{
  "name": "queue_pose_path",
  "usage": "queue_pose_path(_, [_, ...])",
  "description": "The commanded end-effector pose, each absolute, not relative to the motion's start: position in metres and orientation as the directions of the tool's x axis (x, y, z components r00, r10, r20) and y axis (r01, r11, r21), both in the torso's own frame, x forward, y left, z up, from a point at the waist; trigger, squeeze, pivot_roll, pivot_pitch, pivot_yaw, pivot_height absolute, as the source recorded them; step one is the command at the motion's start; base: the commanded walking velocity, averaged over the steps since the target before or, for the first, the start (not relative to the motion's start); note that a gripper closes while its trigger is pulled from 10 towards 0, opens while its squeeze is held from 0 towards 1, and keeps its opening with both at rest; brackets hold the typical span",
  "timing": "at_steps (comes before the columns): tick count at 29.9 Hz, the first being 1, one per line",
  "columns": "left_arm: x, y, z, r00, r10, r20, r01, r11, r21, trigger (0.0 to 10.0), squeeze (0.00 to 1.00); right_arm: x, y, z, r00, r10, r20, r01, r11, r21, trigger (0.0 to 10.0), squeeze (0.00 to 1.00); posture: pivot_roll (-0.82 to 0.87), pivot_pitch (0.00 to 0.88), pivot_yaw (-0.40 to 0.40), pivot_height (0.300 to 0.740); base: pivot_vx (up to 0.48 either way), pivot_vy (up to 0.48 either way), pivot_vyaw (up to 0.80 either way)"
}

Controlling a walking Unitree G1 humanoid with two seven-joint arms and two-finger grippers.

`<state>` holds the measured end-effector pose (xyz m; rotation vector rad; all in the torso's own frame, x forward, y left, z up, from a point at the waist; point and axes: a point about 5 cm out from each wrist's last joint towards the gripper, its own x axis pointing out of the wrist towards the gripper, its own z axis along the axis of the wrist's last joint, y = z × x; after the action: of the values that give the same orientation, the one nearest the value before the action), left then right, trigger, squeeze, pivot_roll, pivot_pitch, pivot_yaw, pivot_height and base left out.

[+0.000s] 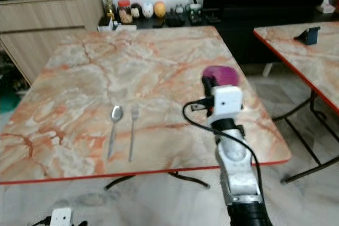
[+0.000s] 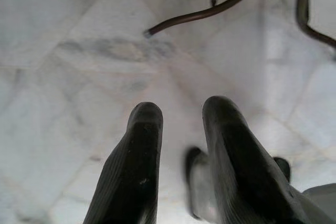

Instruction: Setting the table

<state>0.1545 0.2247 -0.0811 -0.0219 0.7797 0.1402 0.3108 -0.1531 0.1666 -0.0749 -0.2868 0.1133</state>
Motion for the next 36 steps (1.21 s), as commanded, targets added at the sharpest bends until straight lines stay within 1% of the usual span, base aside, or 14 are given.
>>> queue_pose_path(1, [0.1516, 0.2281, -0.0819, 0.692, 0.125, -0.711, -0.135, 0.99, 0.042, 10.0, 0.0, 0.3125, -0.1471, 0.173, 0.944, 0.138, 0.299, -0.119, 0.99, -0.081, 10.0, 0.0, -0.08, 0.0, 0.016, 0.74, 0.0, -0.431, 0.0])
queue_pose_path(36, [0.152, 0.2232, -0.083, 0.69, 0.126, -0.713, -0.15, 0.988, 0.029, 10.0, 0.0, 0.3219, -0.1524, 0.1825, 0.942, 0.121, 0.313, -0.091, 0.99, -0.108, 10.0, 0.0, -0.08, 0.0, 0.017, 0.74, 0.0, -0.432, 0.0])
